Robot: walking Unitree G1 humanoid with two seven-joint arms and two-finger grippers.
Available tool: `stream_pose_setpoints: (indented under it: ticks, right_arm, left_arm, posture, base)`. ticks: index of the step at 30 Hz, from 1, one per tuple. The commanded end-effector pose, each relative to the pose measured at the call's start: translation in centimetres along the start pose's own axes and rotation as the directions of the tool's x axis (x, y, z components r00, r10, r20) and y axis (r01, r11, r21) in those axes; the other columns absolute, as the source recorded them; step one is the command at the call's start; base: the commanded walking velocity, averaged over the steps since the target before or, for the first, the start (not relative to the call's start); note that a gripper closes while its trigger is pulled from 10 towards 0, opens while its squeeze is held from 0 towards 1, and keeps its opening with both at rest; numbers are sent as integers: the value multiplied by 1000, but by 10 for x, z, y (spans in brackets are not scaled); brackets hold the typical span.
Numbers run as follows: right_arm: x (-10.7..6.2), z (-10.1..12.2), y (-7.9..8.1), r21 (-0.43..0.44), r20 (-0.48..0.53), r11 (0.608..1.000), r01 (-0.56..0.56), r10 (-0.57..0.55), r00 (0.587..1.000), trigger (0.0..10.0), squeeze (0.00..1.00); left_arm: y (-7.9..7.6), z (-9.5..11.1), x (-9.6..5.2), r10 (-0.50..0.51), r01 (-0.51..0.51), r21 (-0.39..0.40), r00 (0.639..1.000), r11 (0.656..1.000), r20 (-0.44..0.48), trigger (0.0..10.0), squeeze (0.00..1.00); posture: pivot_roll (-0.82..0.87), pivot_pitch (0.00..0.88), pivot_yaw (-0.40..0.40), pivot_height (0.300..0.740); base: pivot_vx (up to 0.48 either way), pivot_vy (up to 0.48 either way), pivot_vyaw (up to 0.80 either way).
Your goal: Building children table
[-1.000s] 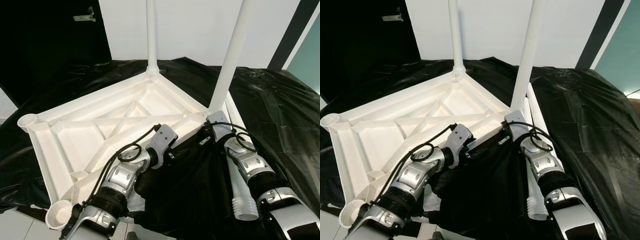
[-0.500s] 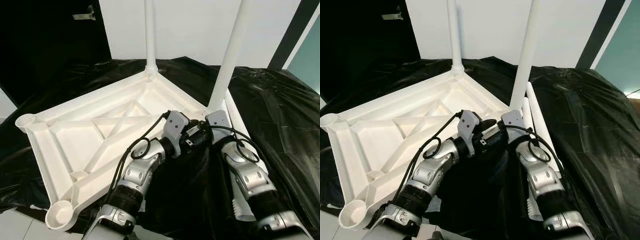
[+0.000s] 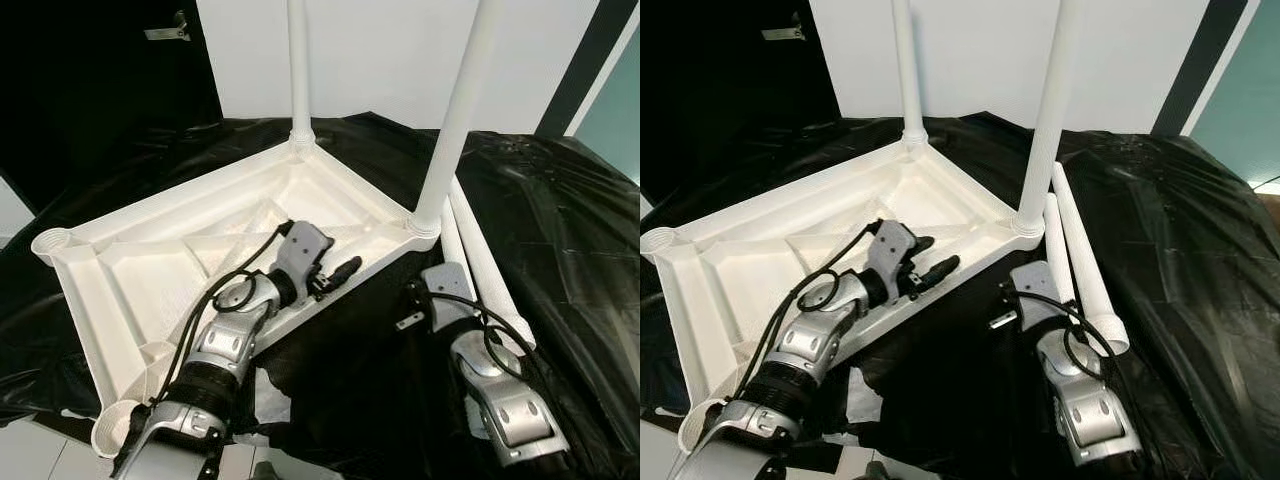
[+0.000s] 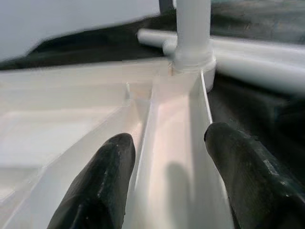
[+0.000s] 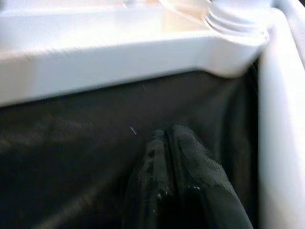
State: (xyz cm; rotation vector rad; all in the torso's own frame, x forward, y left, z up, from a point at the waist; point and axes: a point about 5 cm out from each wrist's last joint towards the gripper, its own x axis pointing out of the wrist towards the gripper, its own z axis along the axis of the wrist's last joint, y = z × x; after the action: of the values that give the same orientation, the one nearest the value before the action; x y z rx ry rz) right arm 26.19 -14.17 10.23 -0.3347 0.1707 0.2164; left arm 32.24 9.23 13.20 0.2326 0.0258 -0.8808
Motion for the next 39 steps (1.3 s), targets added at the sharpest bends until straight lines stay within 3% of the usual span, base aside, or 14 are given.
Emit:
stream_pose_setpoints:
  ticks: [1,5,17,20,22,26,27,28,29,30,32,35,36,39]
  right_arm:
    - [-2,-2,-6,-4,-17,999,35,-35,999,10000,0]
    - [-4,2,-11,-8,-18,999,48,-48,999,10000,0]
    - [-5,7,-11,-27,-17,999,44,-44,999,10000,0]
    - [-5,9,-11,-28,-12,999,40,-40,999,10000,0]
    - [-4,11,-14,-28,-10,999,41,-42,999,10000,0]
    - [-3,13,-18,-25,-8,998,52,-52,999,10000,0]
    - [-3,14,-19,-24,-6,998,55,-55,998,10000,0]
    - [-3,14,-19,-24,-6,998,55,-55,998,10000,0]
    - [-2,15,-19,-22,-2,998,58,-58,998,10000,0]
    - [-1,16,-19,-21,3,998,61,-61,998,10000,0]
    - [-1,16,-19,-21,3,998,61,-61,998,10000,0]
    - [0,20,-21,-17,16,998,67,-67,998,10000,0]
    - [0,23,-22,-12,26,997,71,-71,997,10000,0]
    - [0,24,-23,-10,30,997,73,-73,997,10000,0]
  left_arm:
    - [1,-4,-5,0,0,-4,1000,1000,-24,10000,0]
    - [7,-14,-29,-42,41,-11,996,999,-81,10000,0]
    - [18,-21,-61,-36,39,15,984,999,-176,10000,0]
    - [19,-26,-71,-51,58,20,970,998,-239,10000,0]
    - [13,-33,-91,-130,128,-27,938,991,-323,10000,0]
    - [7,-38,-102,-200,190,-65,897,980,-394,10000,0]
    - [5,-40,-101,-210,202,-65,883,977,-419,7412,0]
    - [5,-40,-101,-210,202,-65,883,977,-419,7412,0]
    - [4,-41,-97,-211,204,-63,875,977,-436,5216,0]
    - [3,-43,-91,-206,193,-74,873,978,-442,0,0]
    - [3,-43,-91,-206,193,-74,873,978,-442,0,0]
    - [-3,-46,-75,-202,189,-73,869,979,-452,0,0]
    - [-9,-50,-58,-179,160,-81,871,984,-457,0,0]
    - [-12,-51,-49,-151,121,-93,876,988,-457,0,0]
  posture:
    - [4,0,6,740]
    - [7,0,6,740]
    - [29,0,-9,740]
    - [32,0,-13,740]
    - [33,0,-13,740]
    - [33,0,-13,740]
    - [32,0,-10,740]
    - [32,0,-10,740]
    - [29,0,-8,740]
    - [29,0,-8,740]
    - [29,0,-8,740]
    - [21,0,-3,740]
    - [13,0,1,740]
    - [10,0,3,740]
  base:
    - [0,0,0]
    - [0,0,0]
    - [0,0,0]
    - [0,0,0]
    - [0,0,0]
    - [0,0,0]
    - [0,0,0]
    - [0,0,0]
    - [0,0,0]
    - [0,0,0]
    - [0,0,0]
    - [0,0,0]
    - [0,0,0]
    - [0,0,0]
